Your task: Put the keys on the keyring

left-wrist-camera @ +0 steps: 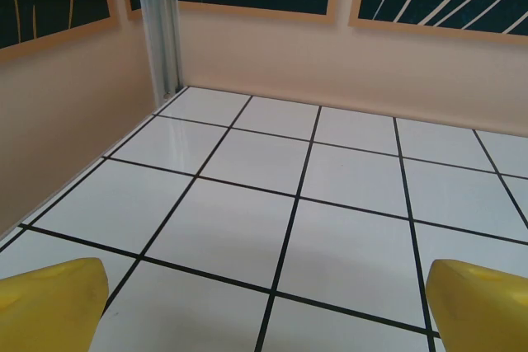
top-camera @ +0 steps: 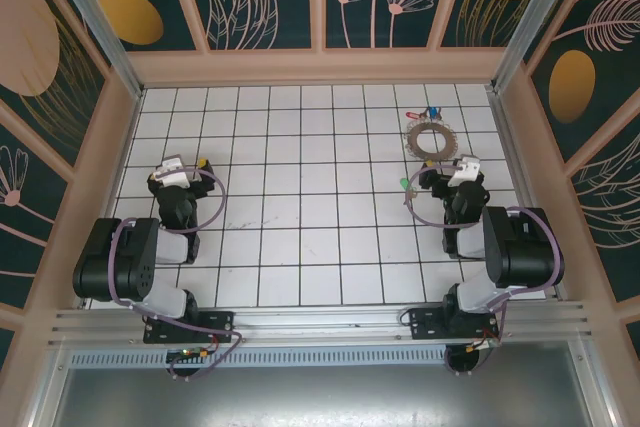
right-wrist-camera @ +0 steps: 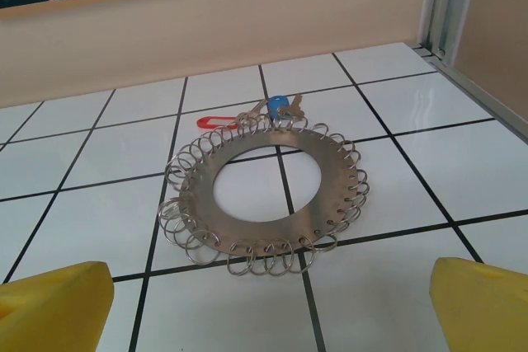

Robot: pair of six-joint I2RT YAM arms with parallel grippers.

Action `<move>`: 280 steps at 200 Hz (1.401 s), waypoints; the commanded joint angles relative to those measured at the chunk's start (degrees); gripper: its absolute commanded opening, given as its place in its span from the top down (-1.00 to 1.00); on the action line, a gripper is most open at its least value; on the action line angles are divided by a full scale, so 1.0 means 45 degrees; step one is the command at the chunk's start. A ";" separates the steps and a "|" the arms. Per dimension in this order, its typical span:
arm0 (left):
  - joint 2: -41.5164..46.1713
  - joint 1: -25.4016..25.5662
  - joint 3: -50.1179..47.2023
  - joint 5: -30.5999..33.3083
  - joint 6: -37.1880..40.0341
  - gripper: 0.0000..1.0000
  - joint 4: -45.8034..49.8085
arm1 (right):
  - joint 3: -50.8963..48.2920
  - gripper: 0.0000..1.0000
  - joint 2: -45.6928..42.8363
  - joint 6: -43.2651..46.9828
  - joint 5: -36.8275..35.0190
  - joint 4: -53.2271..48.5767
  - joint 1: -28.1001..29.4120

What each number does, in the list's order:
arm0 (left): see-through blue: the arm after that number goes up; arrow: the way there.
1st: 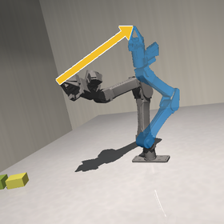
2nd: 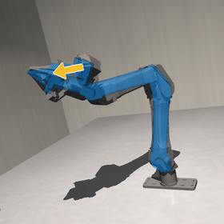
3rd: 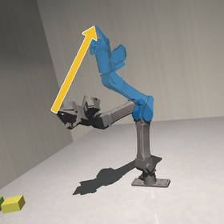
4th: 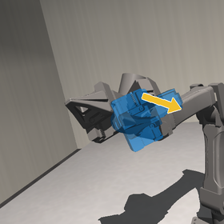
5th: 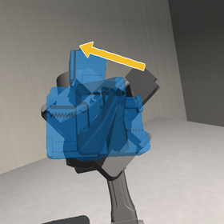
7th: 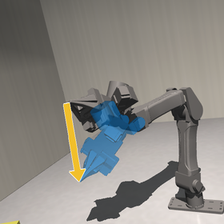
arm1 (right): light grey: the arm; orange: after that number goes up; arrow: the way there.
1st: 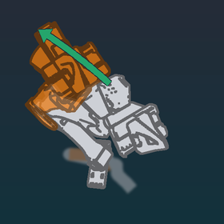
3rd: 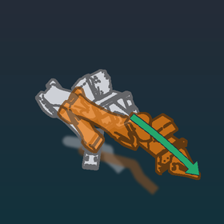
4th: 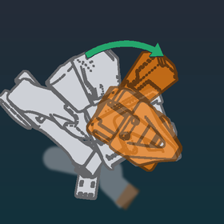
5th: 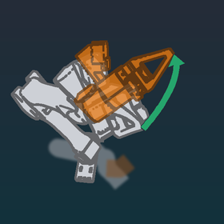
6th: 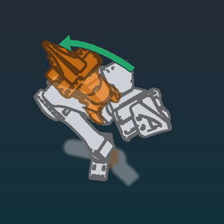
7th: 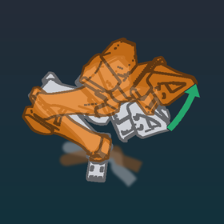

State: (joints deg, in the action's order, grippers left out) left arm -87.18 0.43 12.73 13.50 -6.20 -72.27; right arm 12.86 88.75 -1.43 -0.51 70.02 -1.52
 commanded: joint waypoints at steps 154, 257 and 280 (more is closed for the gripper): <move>0.0036 0.0076 -0.0036 -0.0149 0.0107 -0.98 -0.0542 | 0.0149 -0.98 -0.0115 0.0103 0.0186 0.0241 -0.0069; 0.4158 0.0080 0.1202 -0.0423 -0.0414 -0.97 0.4446 | 0.0957 -0.98 -0.3564 -0.0040 0.0291 -0.3194 -0.0204; 0.6131 0.0081 0.3167 -0.0458 -0.1825 -0.98 0.8745 | 0.2579 -0.98 -0.4886 -0.1331 -0.0234 -0.6527 -0.0303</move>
State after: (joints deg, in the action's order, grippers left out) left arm -66.81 0.43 18.37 12.32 -8.12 -52.60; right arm 17.15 71.40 -2.13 -0.08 55.16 -2.24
